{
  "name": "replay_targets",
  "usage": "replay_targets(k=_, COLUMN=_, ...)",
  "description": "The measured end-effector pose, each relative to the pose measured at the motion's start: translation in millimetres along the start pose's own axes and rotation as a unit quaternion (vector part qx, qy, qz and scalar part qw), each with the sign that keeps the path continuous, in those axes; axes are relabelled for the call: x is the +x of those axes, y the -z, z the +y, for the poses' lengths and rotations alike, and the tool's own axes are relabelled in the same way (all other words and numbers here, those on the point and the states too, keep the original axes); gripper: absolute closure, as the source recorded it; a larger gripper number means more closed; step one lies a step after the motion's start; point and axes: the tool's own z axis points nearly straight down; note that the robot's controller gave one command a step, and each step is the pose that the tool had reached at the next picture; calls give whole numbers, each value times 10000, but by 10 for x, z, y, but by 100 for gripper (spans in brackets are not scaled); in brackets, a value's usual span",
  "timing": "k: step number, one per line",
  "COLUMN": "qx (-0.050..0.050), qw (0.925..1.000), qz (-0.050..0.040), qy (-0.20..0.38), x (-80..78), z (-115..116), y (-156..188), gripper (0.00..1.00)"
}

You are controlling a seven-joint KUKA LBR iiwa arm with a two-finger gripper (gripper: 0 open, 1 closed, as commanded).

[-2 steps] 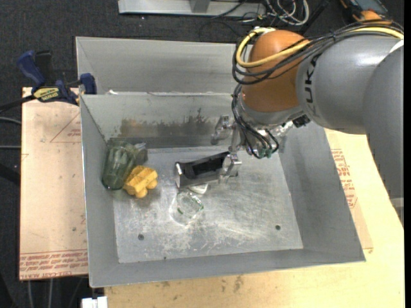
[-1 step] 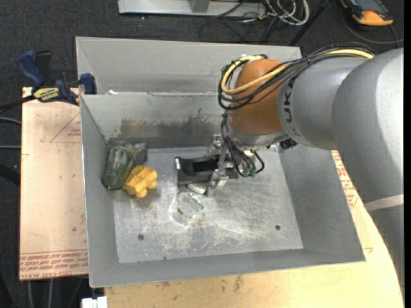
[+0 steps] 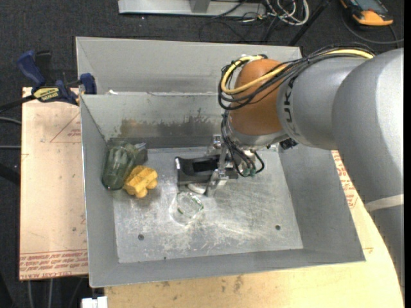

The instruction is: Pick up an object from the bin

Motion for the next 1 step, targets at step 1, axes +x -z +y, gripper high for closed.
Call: replay_targets(k=1, qx=11, qw=10000, qz=90, qy=8, x=-24, z=60, y=384, gripper=100)
